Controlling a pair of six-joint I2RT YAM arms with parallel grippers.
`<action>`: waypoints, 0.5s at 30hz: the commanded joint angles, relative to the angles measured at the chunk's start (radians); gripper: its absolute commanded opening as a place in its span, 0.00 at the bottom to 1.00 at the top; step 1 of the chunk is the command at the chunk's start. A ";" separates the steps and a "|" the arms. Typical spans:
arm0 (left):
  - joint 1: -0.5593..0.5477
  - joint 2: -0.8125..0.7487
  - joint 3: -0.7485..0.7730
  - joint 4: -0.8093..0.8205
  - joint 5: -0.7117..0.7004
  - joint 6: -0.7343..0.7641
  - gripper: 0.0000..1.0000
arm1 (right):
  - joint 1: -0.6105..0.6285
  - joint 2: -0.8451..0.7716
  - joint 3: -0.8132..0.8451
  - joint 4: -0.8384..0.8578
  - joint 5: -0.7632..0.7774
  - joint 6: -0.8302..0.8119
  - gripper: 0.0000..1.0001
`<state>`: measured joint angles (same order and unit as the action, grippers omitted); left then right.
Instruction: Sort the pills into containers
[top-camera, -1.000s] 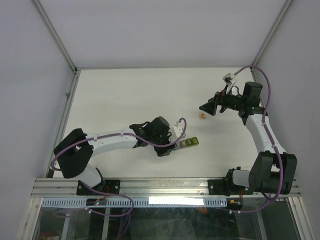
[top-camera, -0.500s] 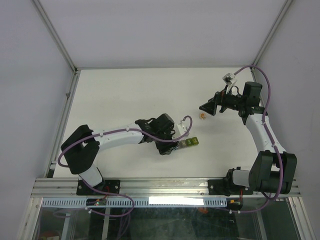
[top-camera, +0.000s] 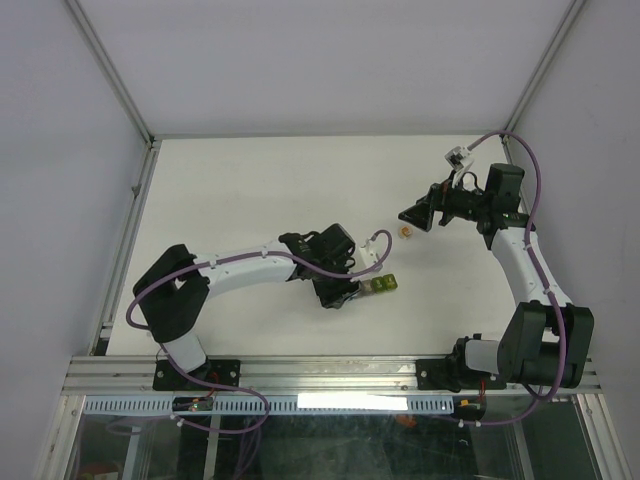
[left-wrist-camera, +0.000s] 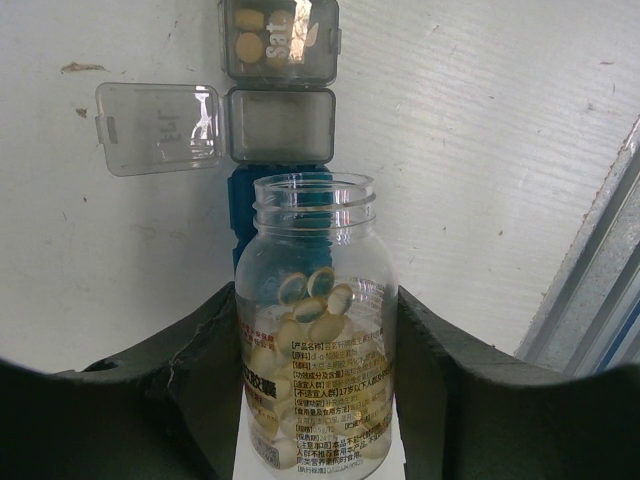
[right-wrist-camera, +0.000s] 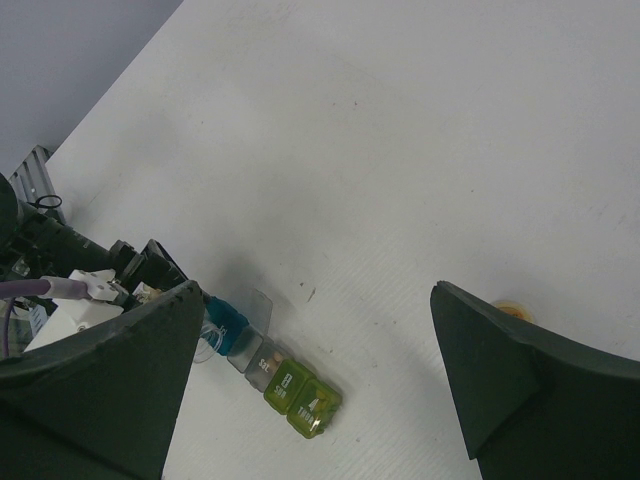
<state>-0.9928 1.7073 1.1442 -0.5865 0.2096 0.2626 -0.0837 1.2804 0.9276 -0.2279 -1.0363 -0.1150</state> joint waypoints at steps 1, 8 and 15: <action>0.008 0.003 0.065 -0.019 -0.013 0.017 0.00 | -0.004 0.000 0.054 0.015 -0.013 -0.014 1.00; 0.008 0.026 0.091 -0.047 -0.023 0.011 0.00 | -0.004 -0.003 0.054 0.013 -0.015 -0.015 0.99; 0.008 0.045 0.116 -0.075 -0.029 0.010 0.00 | -0.003 -0.005 0.055 0.013 -0.017 -0.015 1.00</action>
<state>-0.9928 1.7535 1.2049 -0.6479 0.1989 0.2626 -0.0837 1.2812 0.9276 -0.2310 -1.0367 -0.1150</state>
